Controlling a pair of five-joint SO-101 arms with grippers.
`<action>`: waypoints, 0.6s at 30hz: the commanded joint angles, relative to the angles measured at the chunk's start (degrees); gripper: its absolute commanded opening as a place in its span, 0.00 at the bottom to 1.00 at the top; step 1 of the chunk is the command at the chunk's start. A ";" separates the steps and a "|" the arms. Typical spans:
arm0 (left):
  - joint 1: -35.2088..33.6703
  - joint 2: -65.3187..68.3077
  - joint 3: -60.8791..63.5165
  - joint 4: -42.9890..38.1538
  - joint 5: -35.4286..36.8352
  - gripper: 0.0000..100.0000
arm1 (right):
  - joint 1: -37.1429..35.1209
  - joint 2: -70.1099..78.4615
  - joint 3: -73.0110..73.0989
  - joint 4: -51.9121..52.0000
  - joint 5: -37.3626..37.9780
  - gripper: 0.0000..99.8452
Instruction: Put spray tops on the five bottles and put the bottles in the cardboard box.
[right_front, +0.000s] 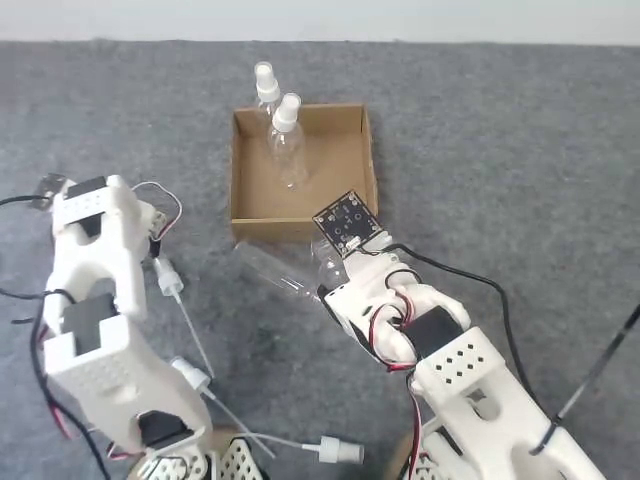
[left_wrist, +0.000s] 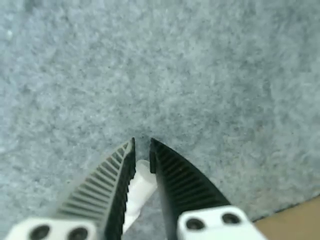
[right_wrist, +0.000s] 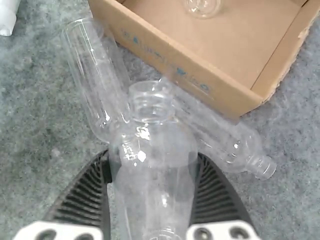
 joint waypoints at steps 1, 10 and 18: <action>-2.37 -2.02 -4.53 1.41 0.35 0.04 | 0.57 -1.98 -0.53 -1.01 0.00 0.01; -1.93 -3.96 -8.31 10.37 -1.67 0.05 | 0.57 -2.33 -0.09 -1.01 0.00 0.01; -1.85 -3.96 -7.25 10.29 -1.76 0.28 | 0.57 -2.42 0.00 -1.01 0.00 0.01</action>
